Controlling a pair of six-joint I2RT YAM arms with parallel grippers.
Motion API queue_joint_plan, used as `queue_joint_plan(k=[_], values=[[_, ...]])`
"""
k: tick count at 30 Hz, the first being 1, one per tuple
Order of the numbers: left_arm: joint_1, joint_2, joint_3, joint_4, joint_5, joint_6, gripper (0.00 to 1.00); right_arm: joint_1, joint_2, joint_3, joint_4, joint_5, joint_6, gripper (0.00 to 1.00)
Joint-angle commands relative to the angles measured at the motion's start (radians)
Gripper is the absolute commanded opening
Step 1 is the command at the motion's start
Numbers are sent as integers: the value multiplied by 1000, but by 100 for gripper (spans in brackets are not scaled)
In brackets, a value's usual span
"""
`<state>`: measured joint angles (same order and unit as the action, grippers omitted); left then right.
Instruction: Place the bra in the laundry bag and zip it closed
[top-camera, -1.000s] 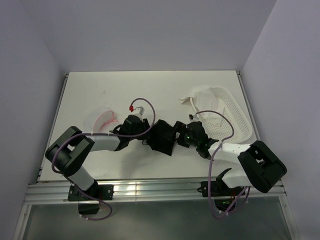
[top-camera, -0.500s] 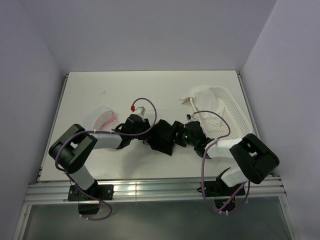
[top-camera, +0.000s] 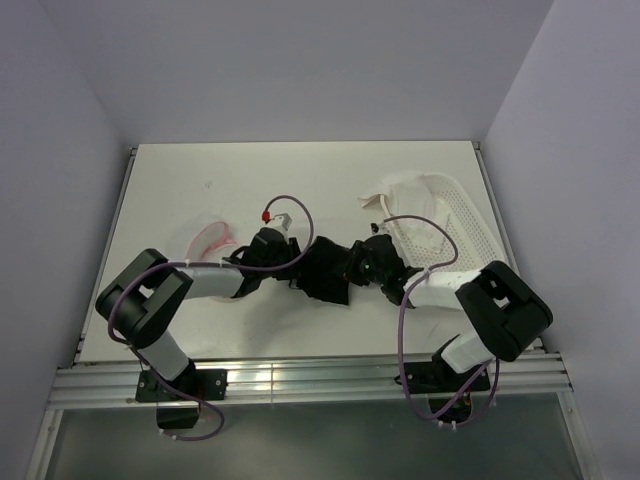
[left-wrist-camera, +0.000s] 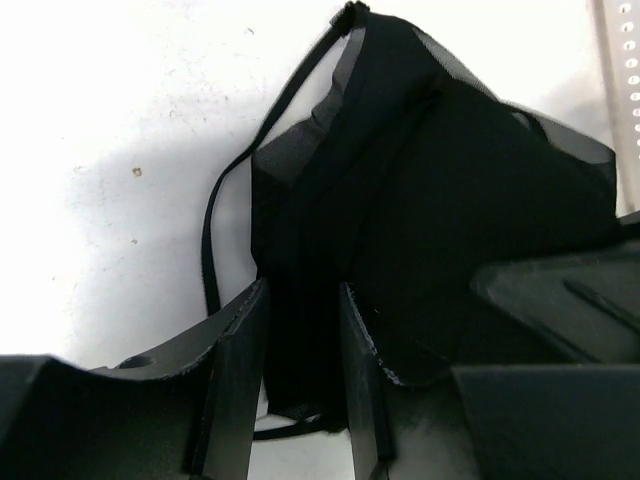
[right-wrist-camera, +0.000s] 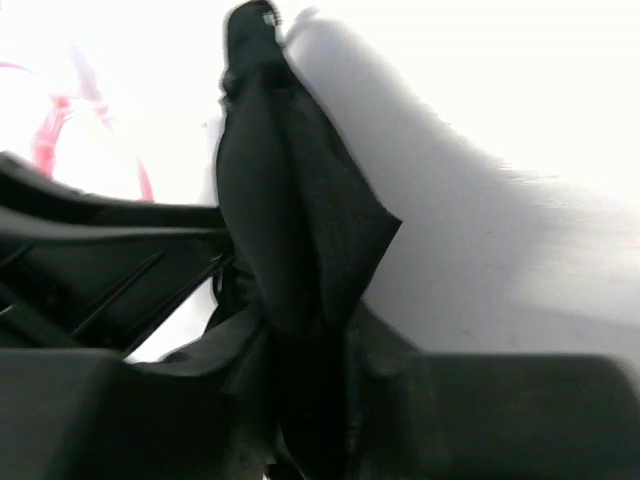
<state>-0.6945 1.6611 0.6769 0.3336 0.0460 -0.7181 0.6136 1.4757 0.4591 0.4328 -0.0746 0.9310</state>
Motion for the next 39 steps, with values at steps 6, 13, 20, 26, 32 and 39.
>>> queue_joint_plan(k=[6,13,20,26,32,39], values=[[-5,-168,117,-189,-101,9,45,21,-11,124,-245,165,-63,13],[3,-299,300,-605,-425,25,51,43,11,187,-348,217,-77,0],[195,-483,299,-858,-581,22,56,43,-67,211,-391,182,-93,0],[230,-488,357,-1060,-699,16,56,43,-114,276,-451,131,-130,0],[277,-451,411,-1159,-758,85,59,43,-118,297,-437,81,-136,0],[309,-345,412,-1159,-819,150,61,43,-141,280,-393,33,-123,0]])
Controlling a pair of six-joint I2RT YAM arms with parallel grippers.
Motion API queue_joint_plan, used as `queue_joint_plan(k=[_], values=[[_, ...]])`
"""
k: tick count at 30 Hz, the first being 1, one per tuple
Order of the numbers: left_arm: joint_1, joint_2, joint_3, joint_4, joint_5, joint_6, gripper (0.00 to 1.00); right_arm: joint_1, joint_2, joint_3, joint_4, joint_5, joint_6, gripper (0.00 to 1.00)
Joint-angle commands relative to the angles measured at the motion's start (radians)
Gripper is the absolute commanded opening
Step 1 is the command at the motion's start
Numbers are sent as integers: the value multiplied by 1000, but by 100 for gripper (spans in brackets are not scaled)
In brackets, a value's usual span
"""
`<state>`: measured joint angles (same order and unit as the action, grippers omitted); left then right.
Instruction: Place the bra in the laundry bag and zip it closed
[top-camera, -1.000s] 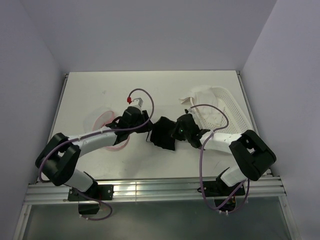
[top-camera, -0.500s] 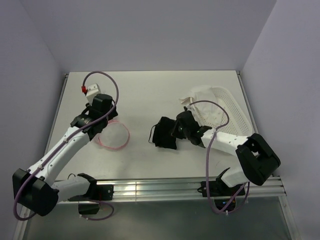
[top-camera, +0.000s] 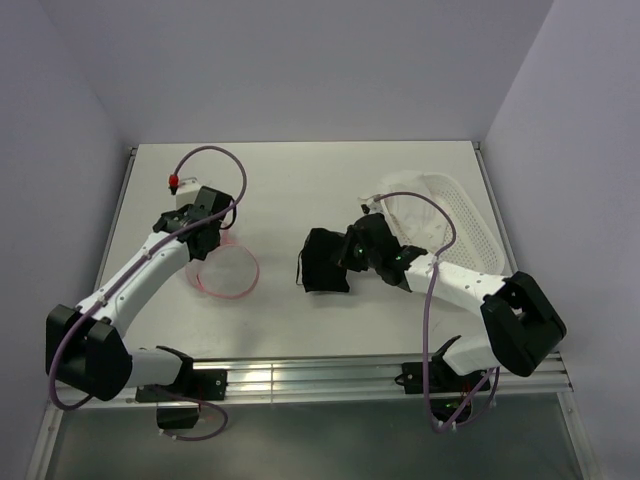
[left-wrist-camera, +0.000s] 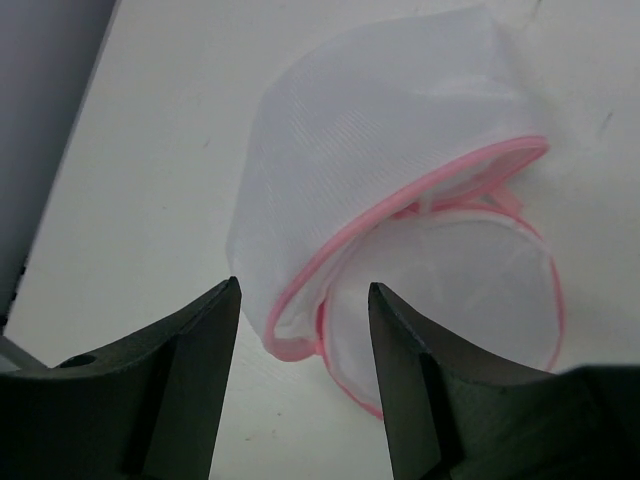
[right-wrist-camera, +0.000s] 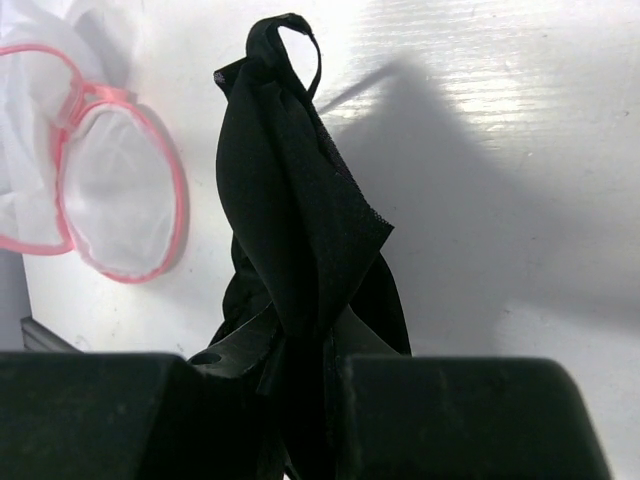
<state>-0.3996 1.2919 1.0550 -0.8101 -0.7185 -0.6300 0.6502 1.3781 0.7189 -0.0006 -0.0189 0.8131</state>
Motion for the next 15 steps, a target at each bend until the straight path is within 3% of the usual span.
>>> queue_joint_plan(k=[1,15], values=[[18,32,36,-8,-53,75,61,6,-48,19,40,-23,-5,0],[65,165,77,60,25,177,57,5,-100,-1,48,-38,8,0]])
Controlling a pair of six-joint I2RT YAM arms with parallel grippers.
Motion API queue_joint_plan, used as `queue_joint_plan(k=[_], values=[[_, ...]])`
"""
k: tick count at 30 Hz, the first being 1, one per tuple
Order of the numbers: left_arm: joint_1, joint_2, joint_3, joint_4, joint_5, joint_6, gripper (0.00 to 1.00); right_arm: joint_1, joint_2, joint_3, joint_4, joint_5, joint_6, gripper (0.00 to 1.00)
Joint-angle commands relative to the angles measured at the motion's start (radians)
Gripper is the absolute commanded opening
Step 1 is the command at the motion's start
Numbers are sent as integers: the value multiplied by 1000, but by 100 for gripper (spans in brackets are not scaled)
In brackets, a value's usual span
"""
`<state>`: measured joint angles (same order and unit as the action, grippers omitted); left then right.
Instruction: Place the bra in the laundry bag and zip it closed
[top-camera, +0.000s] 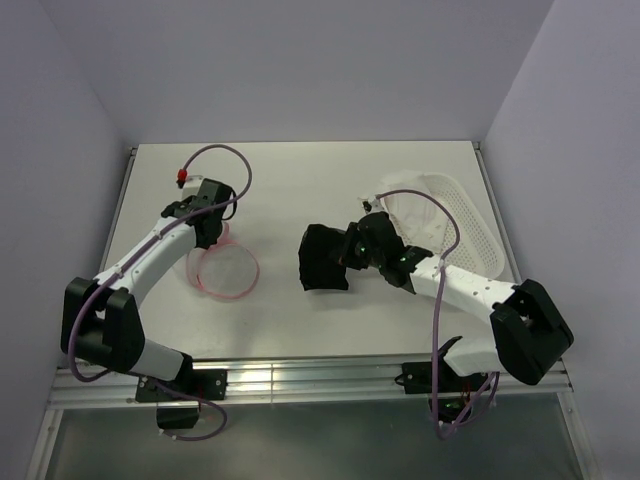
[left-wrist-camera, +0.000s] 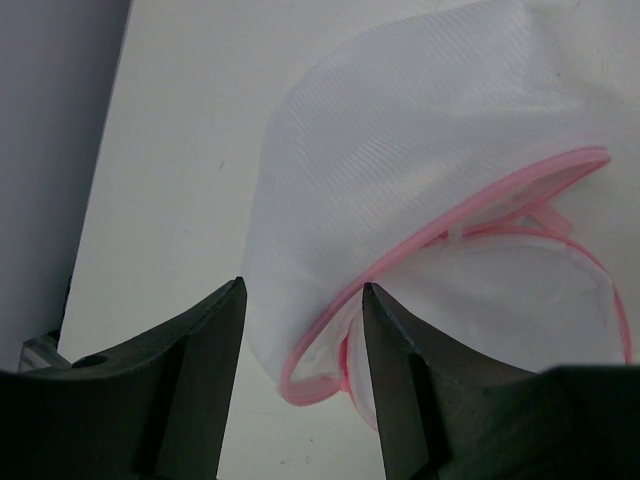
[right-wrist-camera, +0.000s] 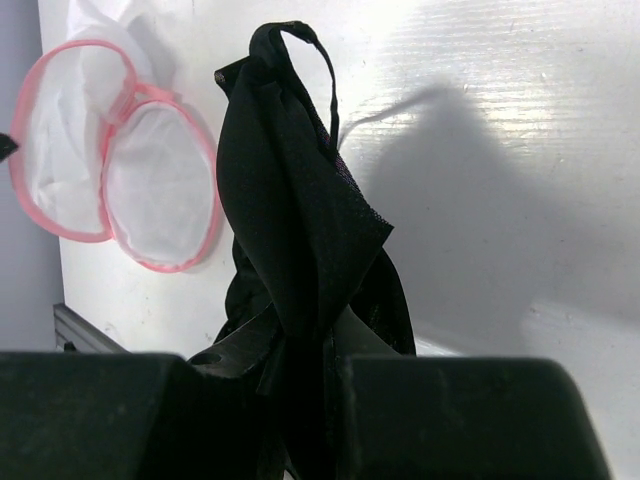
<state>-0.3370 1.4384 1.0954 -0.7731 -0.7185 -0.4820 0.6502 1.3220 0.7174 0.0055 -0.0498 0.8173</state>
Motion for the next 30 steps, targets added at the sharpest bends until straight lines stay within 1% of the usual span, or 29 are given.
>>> queue_joint_plan(k=[1,7,10,12,16,22,25,27,28,30], values=[[1,27,40,21,28,26,56,5,-47,-1,37,-4,3,0],[1,44,46,26,71,29,55,3,-67,-1,22,10,-3,0],[1,37,34,38,70,33,55,3,-66,-6,27,10,-1,0],[6,60,37,38,54,30,54,2,-67,-7,30,7,2,0],[7,103,49,34,44,19,52,2,-64,-3,18,5,-3,0],[9,148,60,29,14,13,45,0,-73,5,11,7,-4,0],[9,145,61,28,1,6,33,0,-78,1,17,-1,-1,0],[9,129,70,29,31,11,20,0,-83,-3,21,-8,3,0],[9,119,75,29,50,10,7,0,-83,-6,30,-16,5,0],[0,82,93,29,100,10,0,2,-92,-7,34,-35,11,0]])
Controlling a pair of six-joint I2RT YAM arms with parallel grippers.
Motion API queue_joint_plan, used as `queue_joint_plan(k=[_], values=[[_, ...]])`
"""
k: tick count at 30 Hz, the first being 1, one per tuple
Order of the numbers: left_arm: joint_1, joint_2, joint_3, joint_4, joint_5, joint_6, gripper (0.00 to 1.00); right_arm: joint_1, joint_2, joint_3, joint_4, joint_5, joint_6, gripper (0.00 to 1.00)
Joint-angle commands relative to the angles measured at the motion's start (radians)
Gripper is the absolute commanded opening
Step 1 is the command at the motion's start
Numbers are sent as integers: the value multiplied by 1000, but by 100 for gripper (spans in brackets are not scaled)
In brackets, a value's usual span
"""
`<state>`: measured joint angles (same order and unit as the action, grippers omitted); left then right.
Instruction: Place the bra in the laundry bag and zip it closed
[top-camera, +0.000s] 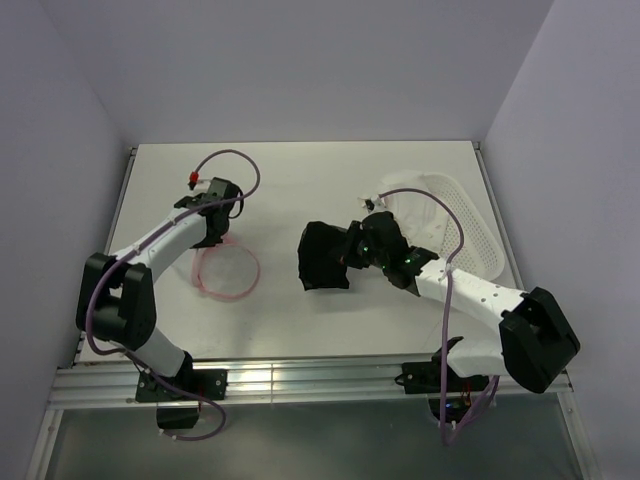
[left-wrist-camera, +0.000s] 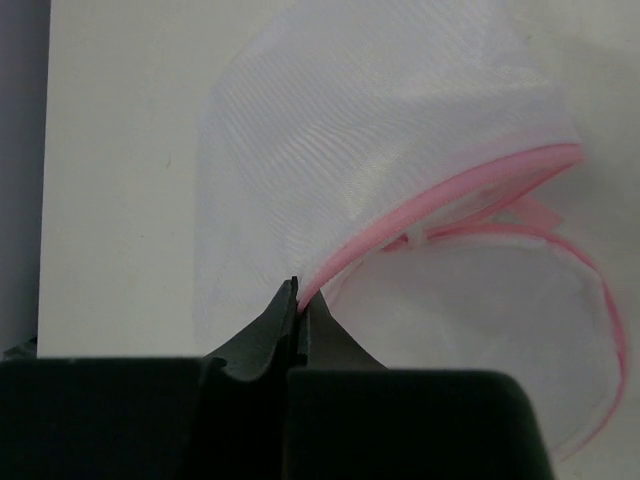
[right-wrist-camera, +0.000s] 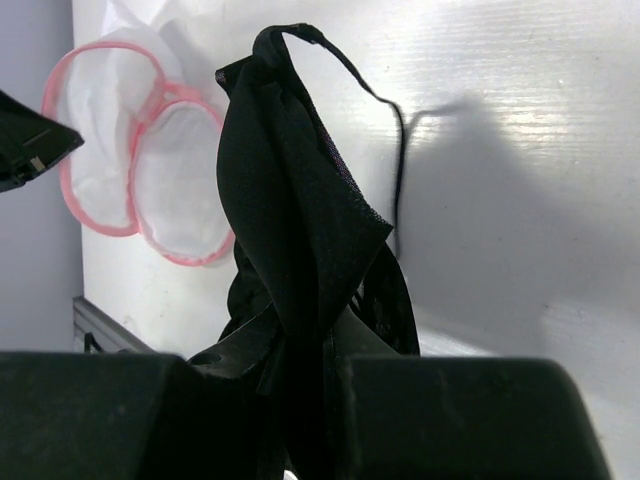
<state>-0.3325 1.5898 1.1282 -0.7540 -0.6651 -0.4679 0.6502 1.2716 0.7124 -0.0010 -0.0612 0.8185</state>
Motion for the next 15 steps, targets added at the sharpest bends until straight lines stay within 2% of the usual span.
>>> queue_joint_plan(k=[1,8,15], values=[[-11,-82,67,8,99,-6,0,2,-46,-2,45,-31,11,0],[-105,-142,154,1,263,-40,0,3,-66,10,111,-166,34,0],[-186,-133,159,50,349,-66,0,11,-55,2,235,-311,68,0]])
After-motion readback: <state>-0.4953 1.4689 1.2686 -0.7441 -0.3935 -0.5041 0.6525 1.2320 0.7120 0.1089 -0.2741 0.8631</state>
